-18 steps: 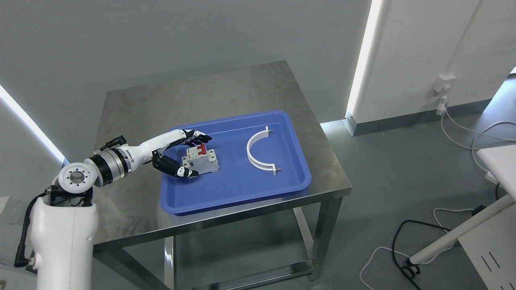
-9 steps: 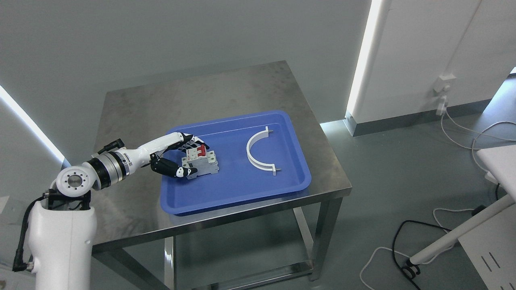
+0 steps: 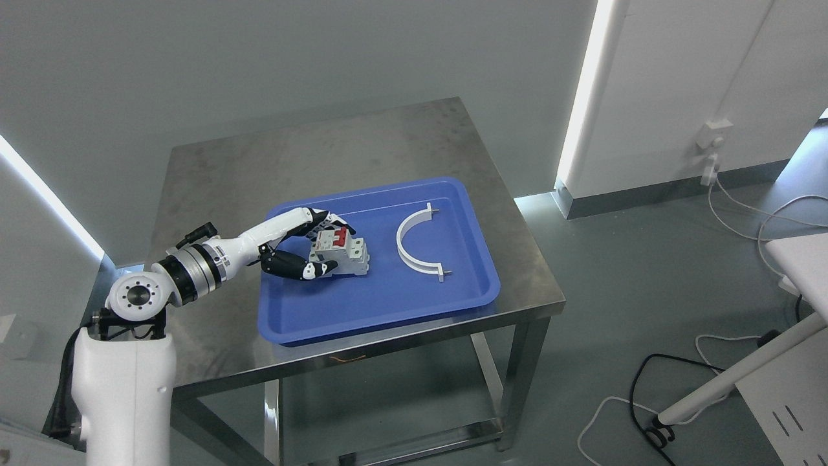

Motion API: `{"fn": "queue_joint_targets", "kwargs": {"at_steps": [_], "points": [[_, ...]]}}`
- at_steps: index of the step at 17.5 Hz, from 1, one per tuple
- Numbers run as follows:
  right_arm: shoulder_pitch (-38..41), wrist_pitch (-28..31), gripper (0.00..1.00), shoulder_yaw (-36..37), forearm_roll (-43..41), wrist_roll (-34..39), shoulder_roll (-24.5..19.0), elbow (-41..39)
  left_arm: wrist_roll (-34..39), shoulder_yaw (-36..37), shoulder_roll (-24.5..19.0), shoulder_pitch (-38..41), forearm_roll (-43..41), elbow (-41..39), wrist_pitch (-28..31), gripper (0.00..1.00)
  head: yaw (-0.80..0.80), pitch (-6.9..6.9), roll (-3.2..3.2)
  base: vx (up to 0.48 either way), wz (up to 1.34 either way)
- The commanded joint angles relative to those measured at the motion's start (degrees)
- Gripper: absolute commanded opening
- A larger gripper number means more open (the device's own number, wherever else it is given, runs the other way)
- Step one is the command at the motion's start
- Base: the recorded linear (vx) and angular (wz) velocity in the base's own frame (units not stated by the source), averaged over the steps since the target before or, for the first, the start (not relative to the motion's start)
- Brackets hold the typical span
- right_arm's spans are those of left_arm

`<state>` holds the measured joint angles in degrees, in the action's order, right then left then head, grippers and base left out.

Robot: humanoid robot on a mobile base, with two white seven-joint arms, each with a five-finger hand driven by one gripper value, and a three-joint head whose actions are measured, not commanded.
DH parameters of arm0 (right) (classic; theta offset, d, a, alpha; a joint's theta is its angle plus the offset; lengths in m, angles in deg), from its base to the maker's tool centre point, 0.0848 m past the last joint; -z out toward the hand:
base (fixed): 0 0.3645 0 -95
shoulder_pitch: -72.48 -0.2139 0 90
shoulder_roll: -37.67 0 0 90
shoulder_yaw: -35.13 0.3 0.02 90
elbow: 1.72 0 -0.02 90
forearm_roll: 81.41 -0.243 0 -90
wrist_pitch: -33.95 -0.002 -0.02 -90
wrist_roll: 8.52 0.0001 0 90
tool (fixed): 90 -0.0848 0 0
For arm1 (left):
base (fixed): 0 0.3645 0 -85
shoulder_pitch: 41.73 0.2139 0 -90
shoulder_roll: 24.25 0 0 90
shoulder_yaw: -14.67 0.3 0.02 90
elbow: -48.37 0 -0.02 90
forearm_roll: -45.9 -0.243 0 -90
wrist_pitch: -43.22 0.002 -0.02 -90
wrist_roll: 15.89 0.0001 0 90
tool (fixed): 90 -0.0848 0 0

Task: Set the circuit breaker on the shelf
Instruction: 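Lift the circuit breaker out of the tray with the left hand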

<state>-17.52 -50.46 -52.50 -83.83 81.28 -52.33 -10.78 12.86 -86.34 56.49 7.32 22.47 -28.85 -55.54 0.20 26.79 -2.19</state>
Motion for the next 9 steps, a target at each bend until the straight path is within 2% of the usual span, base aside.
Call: {"fn": "queue_joint_targets", "kwargs": {"at_steps": [1,4,6,7,9], "points": [[0.9,-2.9,1.0,0.0,0.0,0.0,1.0,0.0,4.9,-8.4,8.3,-2.4,13.4,-1.4,-0.9,0.01,0.0,0.0,0.0,0.0,0.0],[0.9,-2.9,1.0,0.0,0.0,0.0,1.0,0.0,22.6,-9.3,8.3,-1.3,23.6,-2.1,-2.8,0.04,0.0,0.0,0.0,0.0,0.0],[0.9,-2.9,1.0,0.0,0.1,0.0,1.0,0.0,33.5,-8.9,8.3,3.7,24.0,-4.1,-5.4,0.06,0.0,0.0,0.0,0.0,0.0],[0.9,-2.9,1.0,0.0,0.1,0.0,1.0,0.0,36.6,-8.9,8.3,6.6,24.0,-5.8,-5.5,0.08,0.0,0.0,0.0,0.005,-0.03],[1.0,-2.9,1.0,0.0,0.0,0.0,1.0,0.0,38.0,-9.6,8.3,13.2,24.1,-9.2,-6.5,0.08,0.0,0.0,0.0,0.007,-0.02]]}}
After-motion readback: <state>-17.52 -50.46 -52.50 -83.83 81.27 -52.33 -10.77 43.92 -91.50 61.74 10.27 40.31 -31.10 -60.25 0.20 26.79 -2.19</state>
